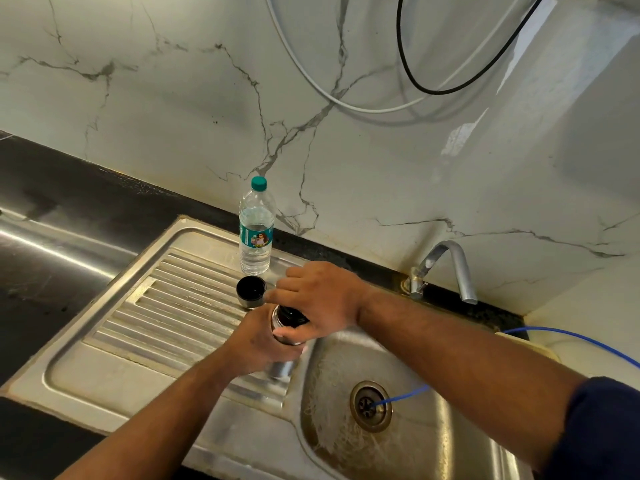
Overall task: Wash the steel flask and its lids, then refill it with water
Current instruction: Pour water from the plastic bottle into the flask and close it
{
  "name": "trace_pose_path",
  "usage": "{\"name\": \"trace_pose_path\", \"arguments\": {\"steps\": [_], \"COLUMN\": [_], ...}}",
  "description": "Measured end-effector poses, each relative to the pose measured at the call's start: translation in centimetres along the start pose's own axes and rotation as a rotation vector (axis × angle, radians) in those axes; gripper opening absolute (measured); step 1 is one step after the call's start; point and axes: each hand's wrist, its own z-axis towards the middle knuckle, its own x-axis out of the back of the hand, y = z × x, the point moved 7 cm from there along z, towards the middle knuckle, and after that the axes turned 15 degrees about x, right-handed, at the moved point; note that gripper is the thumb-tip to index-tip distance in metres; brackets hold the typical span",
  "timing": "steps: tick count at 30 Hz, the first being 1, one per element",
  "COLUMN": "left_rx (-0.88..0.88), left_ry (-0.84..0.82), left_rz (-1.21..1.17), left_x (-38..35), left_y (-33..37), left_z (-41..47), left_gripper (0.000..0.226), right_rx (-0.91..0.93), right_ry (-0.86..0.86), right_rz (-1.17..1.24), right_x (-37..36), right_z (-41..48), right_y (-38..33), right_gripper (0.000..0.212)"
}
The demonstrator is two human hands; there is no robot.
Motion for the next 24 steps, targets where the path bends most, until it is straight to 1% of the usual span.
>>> {"name": "trace_pose_path", "arguments": {"steps": [2,3,5,8,10,12,14,16,17,19,20,22,24], "left_rx": [0.001,0.012,0.043,0.083,0.084,0.103,0.148,0.142,0.135,0.128,0.122,0.107,0.103], "left_ry": [0.009,0.044,0.144,0.262,0.331,0.373,0.391,0.418,0.417,0.388,0.372,0.321,0.234], "left_rz": [0.002,0.006,0.061,0.27,0.299,0.223,0.139,0.063,0.053,0.076,0.079,0.07,0.082], "left_x": [-0.1,0.0,-0.1,-0.8,-1.1,-1.3,-1.7,-2.1,-2.2,-2.1,-1.9,-1.6,-1.3], "left_y": [0.2,0.3,0.4,1.1,1.9,2.3,2.3,2.1,2.1,2.1,2.0,0.9,0.1], "left_z": [-0.2,-0.3,-0.4,-0.6,-0.9,-1.2,-1.9,-2.4,-2.5,-2.5,-2.2,-1.5,-0.7], "left_gripper": [0.031,0.031,0.033,0.027,0.029,0.033,0.029,0.032,0.035,0.037,0.037,0.043,0.05], "right_rx": [0.049,0.041,-0.033,-0.246,-0.415,-0.592,-0.749,-0.854,-0.878,-0.872,-0.839,-0.686,-0.452], "right_ry": [0.025,0.048,0.094,0.184,0.226,0.18,0.134,0.12,0.13,0.178,0.2,0.204,0.181], "right_rz": [-0.019,-0.027,-0.037,-0.029,-0.017,-0.014,-0.032,-0.035,-0.03,-0.014,-0.007,0.035,0.067], "right_x": [0.1,0.2,0.0,-0.2,-0.2,-0.3,-0.2,-0.2,-0.2,-0.3,-0.3,-0.5,-0.3], "right_z": [0.4,0.6,0.5,-0.1,-0.5,-0.6,-0.7,-0.9,-1.0,-1.5,-1.8,-2.1,-2.2], "right_y": [0.0,-0.1,-0.3,-0.6,-0.8,-1.0,-1.4,-1.7,-1.8,-1.8,-1.6,-1.2,-0.6], "right_gripper": [0.049,0.043,0.034,0.03,0.029,0.035,0.04,0.04,0.04,0.042,0.043,0.046,0.047]}}
